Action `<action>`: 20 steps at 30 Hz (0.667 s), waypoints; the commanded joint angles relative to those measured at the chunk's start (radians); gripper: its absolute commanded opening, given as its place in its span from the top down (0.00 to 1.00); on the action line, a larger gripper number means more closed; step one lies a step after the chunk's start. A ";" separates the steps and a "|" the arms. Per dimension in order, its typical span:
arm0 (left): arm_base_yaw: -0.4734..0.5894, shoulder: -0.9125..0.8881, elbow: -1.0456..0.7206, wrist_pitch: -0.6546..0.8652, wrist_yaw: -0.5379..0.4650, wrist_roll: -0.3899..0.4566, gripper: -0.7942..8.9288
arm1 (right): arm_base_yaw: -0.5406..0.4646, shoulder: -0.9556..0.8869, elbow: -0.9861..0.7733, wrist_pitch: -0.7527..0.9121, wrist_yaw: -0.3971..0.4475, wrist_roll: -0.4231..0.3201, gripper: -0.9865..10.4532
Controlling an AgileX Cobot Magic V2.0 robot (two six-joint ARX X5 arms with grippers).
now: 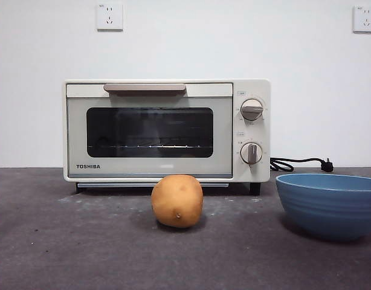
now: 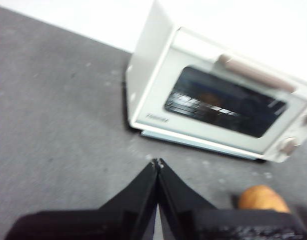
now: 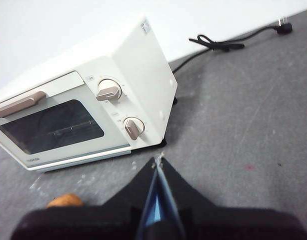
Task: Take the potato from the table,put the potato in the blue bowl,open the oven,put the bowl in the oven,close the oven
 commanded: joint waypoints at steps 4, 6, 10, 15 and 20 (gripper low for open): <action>0.002 0.072 0.135 -0.076 0.082 -0.008 0.93 | 0.002 0.170 0.224 -0.170 -0.111 -0.092 0.92; 0.002 0.116 0.185 -0.100 0.122 0.003 0.93 | 0.002 0.235 0.312 -0.249 -0.158 -0.140 0.92; 0.002 0.224 0.290 -0.154 0.208 0.064 0.93 | 0.002 0.363 0.491 -0.430 -0.235 -0.255 0.92; -0.003 0.353 0.417 -0.254 0.299 0.162 0.93 | 0.026 0.484 0.673 -0.624 -0.261 -0.367 0.92; -0.024 0.448 0.515 -0.400 0.368 0.241 0.93 | 0.068 0.556 0.772 -0.802 -0.293 -0.429 0.92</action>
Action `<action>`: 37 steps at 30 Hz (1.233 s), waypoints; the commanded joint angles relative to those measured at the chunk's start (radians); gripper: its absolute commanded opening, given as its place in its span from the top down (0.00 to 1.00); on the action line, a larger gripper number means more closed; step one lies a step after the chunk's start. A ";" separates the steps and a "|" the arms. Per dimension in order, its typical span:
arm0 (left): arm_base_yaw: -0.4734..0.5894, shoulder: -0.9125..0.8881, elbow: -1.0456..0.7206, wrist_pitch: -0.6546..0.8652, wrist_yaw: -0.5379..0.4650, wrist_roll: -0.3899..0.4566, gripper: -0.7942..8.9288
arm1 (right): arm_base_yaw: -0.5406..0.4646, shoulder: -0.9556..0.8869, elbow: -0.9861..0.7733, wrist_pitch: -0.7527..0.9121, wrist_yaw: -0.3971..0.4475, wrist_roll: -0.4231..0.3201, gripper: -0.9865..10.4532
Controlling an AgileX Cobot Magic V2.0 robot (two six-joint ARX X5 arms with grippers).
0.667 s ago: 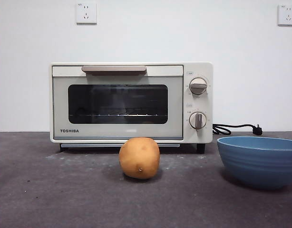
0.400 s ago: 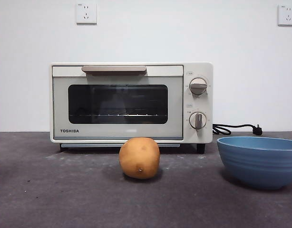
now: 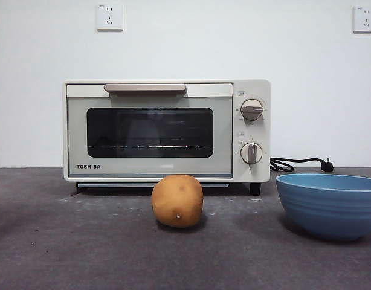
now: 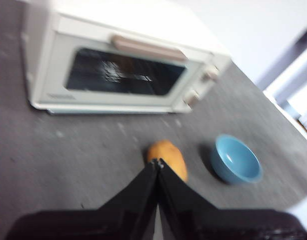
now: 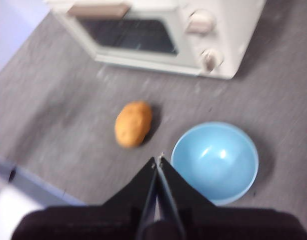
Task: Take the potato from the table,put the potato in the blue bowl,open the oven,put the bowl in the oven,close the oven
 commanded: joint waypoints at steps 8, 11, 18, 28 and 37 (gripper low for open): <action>-0.038 0.054 0.113 -0.172 0.029 0.146 0.93 | 0.076 0.026 0.034 -0.108 -0.003 -0.079 0.90; -0.039 0.054 0.128 -0.172 0.028 0.146 0.93 | 0.079 0.026 0.034 -0.098 -0.003 -0.068 0.74; -0.039 0.054 0.130 -0.172 0.028 0.146 0.93 | 0.079 0.033 0.034 -0.095 -0.009 -0.034 0.33; -0.039 0.054 0.130 -0.172 0.027 0.146 0.93 | 0.147 0.095 0.034 -0.035 -0.023 0.016 0.34; -0.039 0.054 0.130 -0.172 0.027 0.146 0.93 | 0.350 0.266 0.034 0.176 -0.008 0.112 0.34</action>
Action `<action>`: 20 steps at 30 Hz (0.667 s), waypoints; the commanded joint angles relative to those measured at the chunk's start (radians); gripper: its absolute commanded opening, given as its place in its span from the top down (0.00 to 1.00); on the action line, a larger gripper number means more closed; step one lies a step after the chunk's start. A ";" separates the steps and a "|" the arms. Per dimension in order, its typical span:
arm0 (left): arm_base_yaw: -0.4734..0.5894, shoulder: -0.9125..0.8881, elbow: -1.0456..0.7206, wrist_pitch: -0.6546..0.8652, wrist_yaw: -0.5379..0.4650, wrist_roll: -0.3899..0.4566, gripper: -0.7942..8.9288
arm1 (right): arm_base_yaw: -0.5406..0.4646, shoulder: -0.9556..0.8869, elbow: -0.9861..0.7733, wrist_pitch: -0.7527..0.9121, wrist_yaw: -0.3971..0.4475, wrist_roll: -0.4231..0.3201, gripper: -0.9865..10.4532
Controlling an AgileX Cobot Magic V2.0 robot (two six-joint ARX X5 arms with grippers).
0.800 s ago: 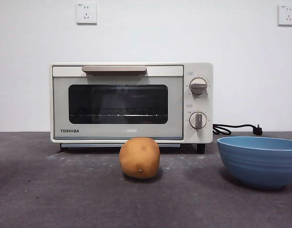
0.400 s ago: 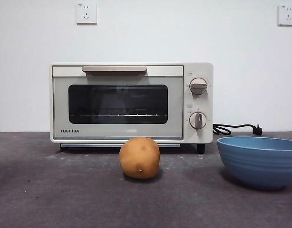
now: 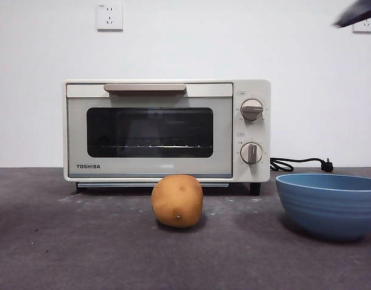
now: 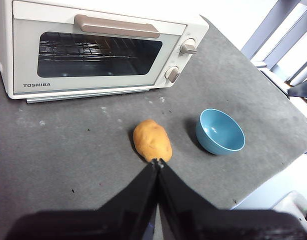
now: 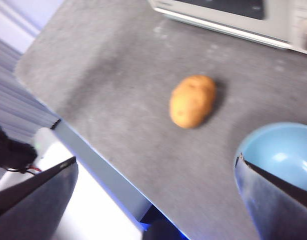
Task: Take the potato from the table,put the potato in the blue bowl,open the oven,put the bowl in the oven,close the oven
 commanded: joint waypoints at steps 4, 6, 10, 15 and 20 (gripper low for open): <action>-0.003 -0.002 -0.001 0.002 0.005 0.016 0.93 | 0.155 0.154 0.002 0.174 0.099 0.081 0.34; -0.003 -0.003 -0.001 0.002 0.004 0.016 0.93 | 0.204 0.222 0.002 0.245 0.152 0.103 0.34; -0.003 -0.002 -0.001 0.002 0.004 0.016 0.93 | 0.269 0.352 0.002 0.369 0.254 0.135 0.34; -0.003 -0.002 -0.001 0.002 0.004 0.016 0.93 | 0.310 0.521 0.003 0.485 0.331 0.161 0.34; -0.003 -0.002 -0.001 0.001 0.004 0.016 0.93 | 0.316 0.667 0.003 0.561 0.374 0.170 0.34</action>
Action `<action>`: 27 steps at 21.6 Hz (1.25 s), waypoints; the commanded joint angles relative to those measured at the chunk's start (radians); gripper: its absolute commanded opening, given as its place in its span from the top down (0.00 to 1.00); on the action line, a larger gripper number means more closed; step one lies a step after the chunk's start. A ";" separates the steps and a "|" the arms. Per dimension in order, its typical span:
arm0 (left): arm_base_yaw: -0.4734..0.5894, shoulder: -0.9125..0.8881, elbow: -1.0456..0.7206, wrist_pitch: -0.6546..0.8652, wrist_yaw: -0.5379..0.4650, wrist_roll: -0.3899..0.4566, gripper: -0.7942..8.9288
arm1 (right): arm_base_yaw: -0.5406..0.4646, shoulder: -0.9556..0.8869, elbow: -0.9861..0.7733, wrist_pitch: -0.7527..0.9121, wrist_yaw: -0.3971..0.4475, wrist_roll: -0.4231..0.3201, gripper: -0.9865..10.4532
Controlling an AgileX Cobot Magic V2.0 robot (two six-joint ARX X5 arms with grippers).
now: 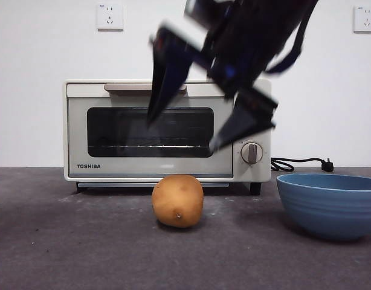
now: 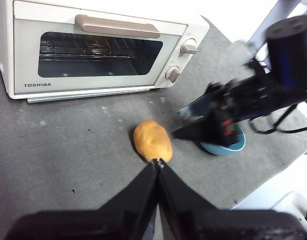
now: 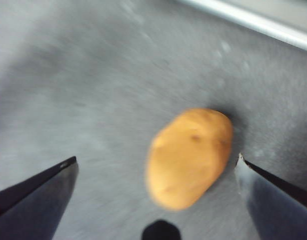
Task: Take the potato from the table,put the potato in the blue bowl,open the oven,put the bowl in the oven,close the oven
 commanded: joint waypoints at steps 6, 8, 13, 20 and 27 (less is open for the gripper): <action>-0.003 -0.002 -0.001 0.001 0.004 0.016 0.93 | 0.006 0.167 0.003 0.076 0.053 0.021 0.34; -0.003 -0.002 -0.001 0.001 0.004 0.016 0.93 | 0.006 0.198 0.003 0.085 0.053 0.021 0.34; -0.003 -0.002 -0.001 0.001 0.004 0.016 0.93 | 0.006 0.220 0.003 0.102 0.052 0.021 0.68; -0.003 -0.002 -0.001 0.001 0.004 0.016 0.93 | 0.006 0.164 0.003 0.096 0.050 0.020 0.93; -0.003 -0.002 -0.001 0.002 0.004 0.019 0.93 | -0.015 -0.168 0.003 -0.191 0.082 -0.064 0.93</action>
